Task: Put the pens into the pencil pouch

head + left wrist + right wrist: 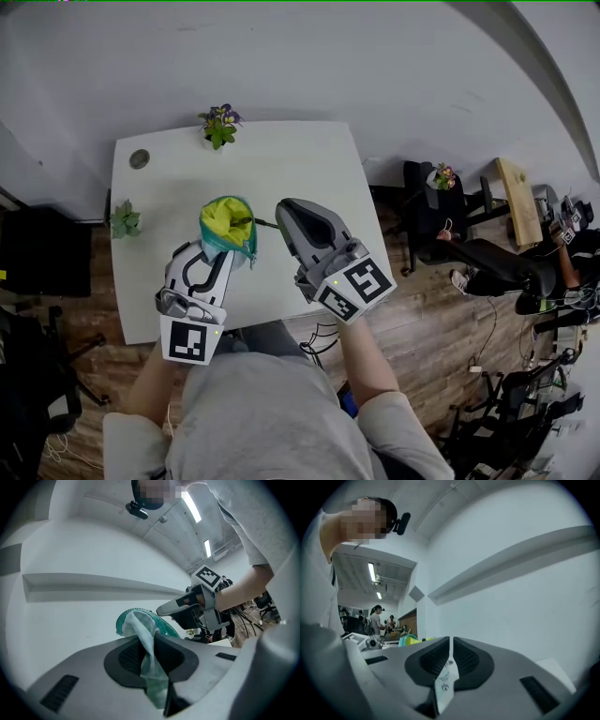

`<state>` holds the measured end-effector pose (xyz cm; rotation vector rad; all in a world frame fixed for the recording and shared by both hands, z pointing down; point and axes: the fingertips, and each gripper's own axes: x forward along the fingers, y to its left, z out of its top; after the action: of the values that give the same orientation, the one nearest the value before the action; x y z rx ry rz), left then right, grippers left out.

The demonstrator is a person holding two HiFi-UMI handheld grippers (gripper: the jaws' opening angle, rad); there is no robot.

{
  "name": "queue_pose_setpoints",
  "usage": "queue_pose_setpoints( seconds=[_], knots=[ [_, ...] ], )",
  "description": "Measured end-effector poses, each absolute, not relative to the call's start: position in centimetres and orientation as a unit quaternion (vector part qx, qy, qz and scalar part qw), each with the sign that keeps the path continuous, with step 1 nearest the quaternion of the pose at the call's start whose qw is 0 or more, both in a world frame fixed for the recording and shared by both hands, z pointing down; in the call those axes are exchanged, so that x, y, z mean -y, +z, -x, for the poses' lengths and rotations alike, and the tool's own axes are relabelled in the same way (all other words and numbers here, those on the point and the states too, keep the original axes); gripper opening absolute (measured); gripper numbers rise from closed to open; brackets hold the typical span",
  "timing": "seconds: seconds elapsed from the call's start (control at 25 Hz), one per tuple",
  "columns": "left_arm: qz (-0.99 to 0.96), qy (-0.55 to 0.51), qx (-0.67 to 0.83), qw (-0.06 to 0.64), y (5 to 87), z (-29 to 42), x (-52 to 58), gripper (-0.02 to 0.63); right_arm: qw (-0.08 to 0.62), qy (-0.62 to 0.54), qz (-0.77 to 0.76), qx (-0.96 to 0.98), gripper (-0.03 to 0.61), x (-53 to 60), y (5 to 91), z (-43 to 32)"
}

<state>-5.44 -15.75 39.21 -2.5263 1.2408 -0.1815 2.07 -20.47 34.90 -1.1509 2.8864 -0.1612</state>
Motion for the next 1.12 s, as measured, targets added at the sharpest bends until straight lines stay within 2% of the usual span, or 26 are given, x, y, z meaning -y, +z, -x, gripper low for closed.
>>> queue_pose_setpoints(
  seconds=[0.4, 0.84, 0.96, 1.12],
  knots=[
    [0.877, -0.077, -0.45, 0.148, 40.1, 6.3, 16.8, 0.075, -0.205, -0.146, 0.368, -0.895, 0.038, 22.3, 48.0, -4.7],
    [0.861, -0.088, -0.485, 0.127, 41.3, 7.8, 18.4, 0.075, -0.418, -0.102, 0.234, -0.872, 0.041, 25.3, 56.3, -2.2],
    [0.855, -0.093, -0.496, 0.121, 41.7, 8.4, 18.8, 0.075, -0.464, -0.093, 0.191, -0.86, 0.088, 25.7, 58.6, -1.2],
    [0.846, -0.095, -0.513, 0.106, 42.4, 9.4, 19.4, 0.075, -0.514, -0.08, 0.147, -0.842, 0.094, 26.4, 61.4, -0.4]
  ],
)
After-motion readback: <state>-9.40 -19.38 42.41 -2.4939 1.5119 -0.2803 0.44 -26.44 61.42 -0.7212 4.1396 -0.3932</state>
